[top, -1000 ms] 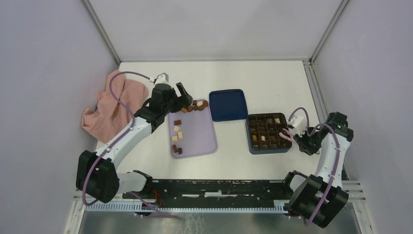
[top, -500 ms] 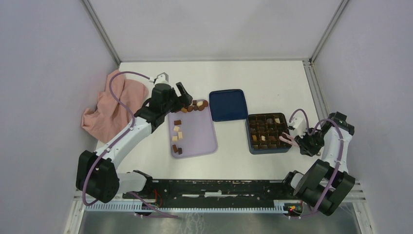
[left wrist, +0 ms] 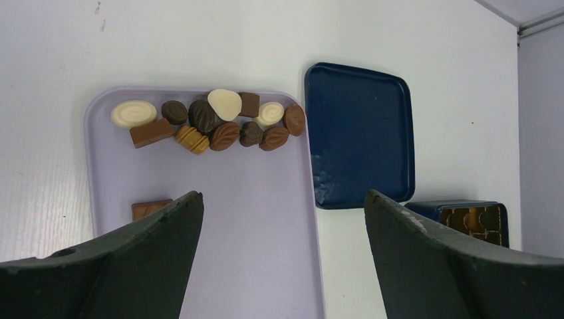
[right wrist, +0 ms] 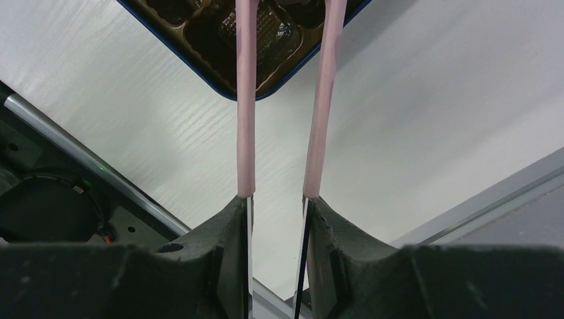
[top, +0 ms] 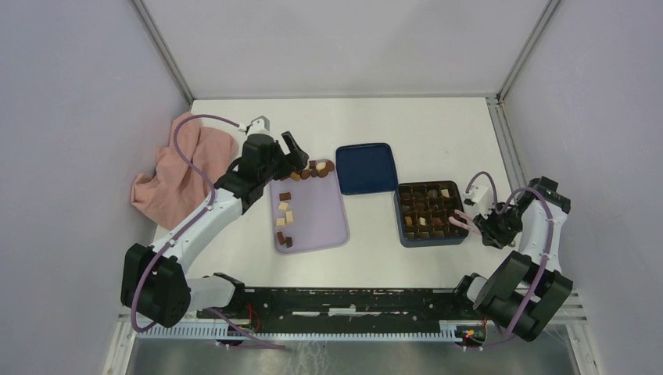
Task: Pack the chocolate
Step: Place the fake chocolate in the packing box.
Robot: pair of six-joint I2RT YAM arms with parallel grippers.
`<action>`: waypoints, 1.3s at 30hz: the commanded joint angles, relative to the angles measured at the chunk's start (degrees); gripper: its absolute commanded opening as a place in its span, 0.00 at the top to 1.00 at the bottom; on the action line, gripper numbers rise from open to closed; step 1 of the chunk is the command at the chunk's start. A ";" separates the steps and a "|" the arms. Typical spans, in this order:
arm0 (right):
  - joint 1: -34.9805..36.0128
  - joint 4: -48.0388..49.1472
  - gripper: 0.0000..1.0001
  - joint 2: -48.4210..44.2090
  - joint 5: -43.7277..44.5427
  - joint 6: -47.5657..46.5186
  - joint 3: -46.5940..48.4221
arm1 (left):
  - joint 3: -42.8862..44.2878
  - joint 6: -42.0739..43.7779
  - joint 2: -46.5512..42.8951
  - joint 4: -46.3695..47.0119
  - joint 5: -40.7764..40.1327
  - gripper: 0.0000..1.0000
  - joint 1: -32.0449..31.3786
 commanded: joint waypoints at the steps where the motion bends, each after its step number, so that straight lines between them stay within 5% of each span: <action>1: -0.11 0.37 0.62 0.35 -2.84 0.28 3.04 | 0.35 2.30 -1.64 1.54 -0.81 0.05 -0.16; 29: 1.04 -2.81 0.62 1.09 -8.21 -0.01 8.12 | 0.35 2.03 -2.53 1.32 -0.74 0.05 -0.12; 39: 22.53 4.32 0.61 -0.36 -11.23 12.46 11.76 | 1.78 2.36 -2.57 -0.87 -1.83 0.05 -0.12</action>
